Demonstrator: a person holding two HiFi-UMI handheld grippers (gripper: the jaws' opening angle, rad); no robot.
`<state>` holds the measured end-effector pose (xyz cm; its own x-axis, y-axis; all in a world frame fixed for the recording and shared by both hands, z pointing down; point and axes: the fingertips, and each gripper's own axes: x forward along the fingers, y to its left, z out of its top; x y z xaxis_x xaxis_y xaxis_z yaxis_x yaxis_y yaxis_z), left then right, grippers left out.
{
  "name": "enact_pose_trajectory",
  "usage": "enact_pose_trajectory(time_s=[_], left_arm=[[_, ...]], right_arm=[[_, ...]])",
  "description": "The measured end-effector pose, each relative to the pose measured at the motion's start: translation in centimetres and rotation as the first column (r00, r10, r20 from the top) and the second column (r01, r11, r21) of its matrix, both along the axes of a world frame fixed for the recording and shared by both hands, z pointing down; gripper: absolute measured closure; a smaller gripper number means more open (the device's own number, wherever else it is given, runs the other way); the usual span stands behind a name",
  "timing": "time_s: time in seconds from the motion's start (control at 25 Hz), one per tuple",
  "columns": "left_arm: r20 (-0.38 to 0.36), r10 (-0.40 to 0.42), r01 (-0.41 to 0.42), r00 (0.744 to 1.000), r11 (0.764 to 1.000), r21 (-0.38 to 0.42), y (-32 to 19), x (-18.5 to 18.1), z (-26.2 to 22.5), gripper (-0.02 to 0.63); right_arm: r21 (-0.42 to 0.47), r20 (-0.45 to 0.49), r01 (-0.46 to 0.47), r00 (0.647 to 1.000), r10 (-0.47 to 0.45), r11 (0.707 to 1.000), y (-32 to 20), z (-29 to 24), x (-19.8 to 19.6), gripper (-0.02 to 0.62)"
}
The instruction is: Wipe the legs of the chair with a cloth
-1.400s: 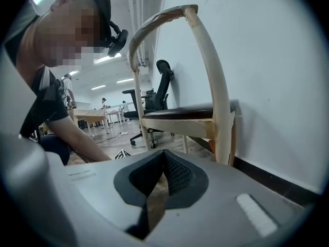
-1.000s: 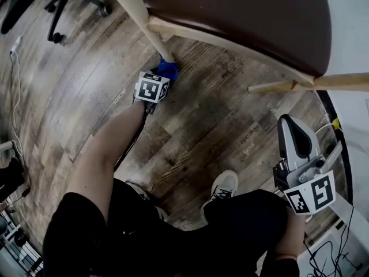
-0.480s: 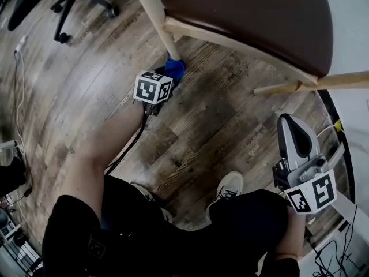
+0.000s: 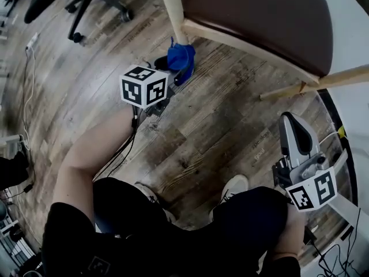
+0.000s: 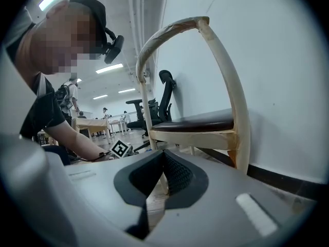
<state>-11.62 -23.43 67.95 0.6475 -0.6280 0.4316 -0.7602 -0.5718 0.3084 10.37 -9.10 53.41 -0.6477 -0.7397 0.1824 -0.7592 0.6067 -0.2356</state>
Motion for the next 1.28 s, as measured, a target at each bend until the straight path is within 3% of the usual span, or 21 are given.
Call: enact_pose_trajectory(time_s=[0.2,0.48,1.04,1.28], left_arm=[[-0.036,0.021,-0.016,0.999,0.990,0.142,0.4,0.3,-7.1,0.477],[-0.056,0.069,-0.053,0.996,0.965,0.257,1.6,2.6,-12.5,0.477],[-0.071,0.233,-0.205,0.970,0.938,0.280,3.5,13.1,-12.9,0.477],[-0.062,0.344,-0.310,0.937,0.898,0.311,5.2,19.6,-12.9,0.478]], right_arm=[[0.011,0.038,0.012,0.999,-0.012,1.000,-0.4,-0.1,-0.9,0.588],[0.018,0.076,-0.009,0.997,0.007,1.000,-0.3,-0.3,-0.3,0.588],[0.006,0.119,-0.046,0.992,0.045,0.999,0.2,-0.1,3.6,0.588],[-0.010,0.117,-0.071,0.990,0.072,0.997,0.9,0.3,7.1,0.588]])
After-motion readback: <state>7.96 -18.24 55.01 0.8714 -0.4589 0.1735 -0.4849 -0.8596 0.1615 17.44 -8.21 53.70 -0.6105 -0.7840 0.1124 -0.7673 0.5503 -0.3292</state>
